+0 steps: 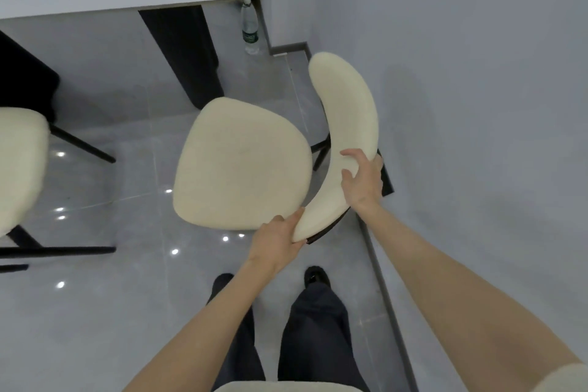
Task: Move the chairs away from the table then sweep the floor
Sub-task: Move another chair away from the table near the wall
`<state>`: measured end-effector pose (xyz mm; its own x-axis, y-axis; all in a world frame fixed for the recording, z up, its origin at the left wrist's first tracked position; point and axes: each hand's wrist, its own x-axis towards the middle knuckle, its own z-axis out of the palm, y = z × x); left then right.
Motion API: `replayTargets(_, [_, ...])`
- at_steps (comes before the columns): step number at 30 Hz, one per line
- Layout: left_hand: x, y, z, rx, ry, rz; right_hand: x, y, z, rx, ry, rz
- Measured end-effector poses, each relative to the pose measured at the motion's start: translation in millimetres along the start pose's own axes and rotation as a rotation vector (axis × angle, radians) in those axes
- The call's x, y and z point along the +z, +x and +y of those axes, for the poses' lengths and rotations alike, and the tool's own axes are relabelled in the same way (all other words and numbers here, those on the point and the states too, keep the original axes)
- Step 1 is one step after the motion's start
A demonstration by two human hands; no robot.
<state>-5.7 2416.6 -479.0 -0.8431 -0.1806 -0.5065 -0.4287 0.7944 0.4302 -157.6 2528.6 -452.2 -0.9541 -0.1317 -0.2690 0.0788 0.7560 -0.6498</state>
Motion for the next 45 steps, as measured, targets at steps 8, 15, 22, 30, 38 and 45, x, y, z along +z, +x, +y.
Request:
replayTargets(8, [4, 99, 126, -0.078, -0.233, 0.15, -64, 99, 44, 0.203, 0.322, -0.196])
replayTargets(15, [-1, 154, 177, -0.092, -0.249, 0.195, -96, 174, 35, 0.234, 0.199, -0.19])
replayTargets(22, [21, 162, 199, -0.063, -0.311, 0.174, -101, 187, 47, 0.255, 0.008, -0.119])
replayTargets(30, [29, 153, 196, -0.029, -0.298, 0.177, -108, 173, 64, 0.295, 0.028, -0.089])
replayTargets(38, [39, 141, 199, 0.072, -0.225, 0.071, -117, 149, 92, 0.366, 0.043, 0.015])
replayTargets(45, [23, 159, 198, 0.06, -0.274, 0.091, -116, 169, 80, 0.318, 0.035, 0.064])
